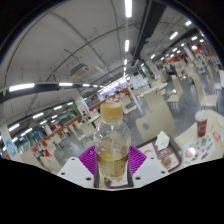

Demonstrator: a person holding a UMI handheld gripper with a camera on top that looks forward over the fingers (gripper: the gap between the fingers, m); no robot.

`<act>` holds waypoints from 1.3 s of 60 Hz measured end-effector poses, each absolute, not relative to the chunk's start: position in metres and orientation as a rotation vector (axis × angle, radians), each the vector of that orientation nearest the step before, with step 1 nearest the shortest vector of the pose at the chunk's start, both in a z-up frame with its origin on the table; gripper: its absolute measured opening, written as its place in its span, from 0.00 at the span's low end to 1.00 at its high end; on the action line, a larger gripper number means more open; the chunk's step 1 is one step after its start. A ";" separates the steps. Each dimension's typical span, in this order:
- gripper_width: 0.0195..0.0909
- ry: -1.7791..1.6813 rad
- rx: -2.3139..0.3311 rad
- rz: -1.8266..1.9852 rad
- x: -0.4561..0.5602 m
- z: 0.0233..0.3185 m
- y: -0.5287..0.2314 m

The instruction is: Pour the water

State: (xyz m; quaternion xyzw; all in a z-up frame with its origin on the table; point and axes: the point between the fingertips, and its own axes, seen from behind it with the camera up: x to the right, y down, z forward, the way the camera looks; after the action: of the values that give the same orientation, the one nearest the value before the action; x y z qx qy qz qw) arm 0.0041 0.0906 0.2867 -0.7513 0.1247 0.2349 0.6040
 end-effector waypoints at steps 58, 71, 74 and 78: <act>0.89 0.113 -2.118 -0.101 0.189 0.041 0.030; 0.92 0.145 -2.201 -0.123 0.168 0.071 -0.039; 0.92 0.160 -2.221 -0.128 0.161 0.083 -0.057; 0.92 0.173 -2.240 -0.123 0.146 0.099 -0.087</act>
State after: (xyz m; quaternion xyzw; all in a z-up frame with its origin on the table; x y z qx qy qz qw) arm 0.1456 -0.0870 0.0991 -0.8984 0.0693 -0.0494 0.4309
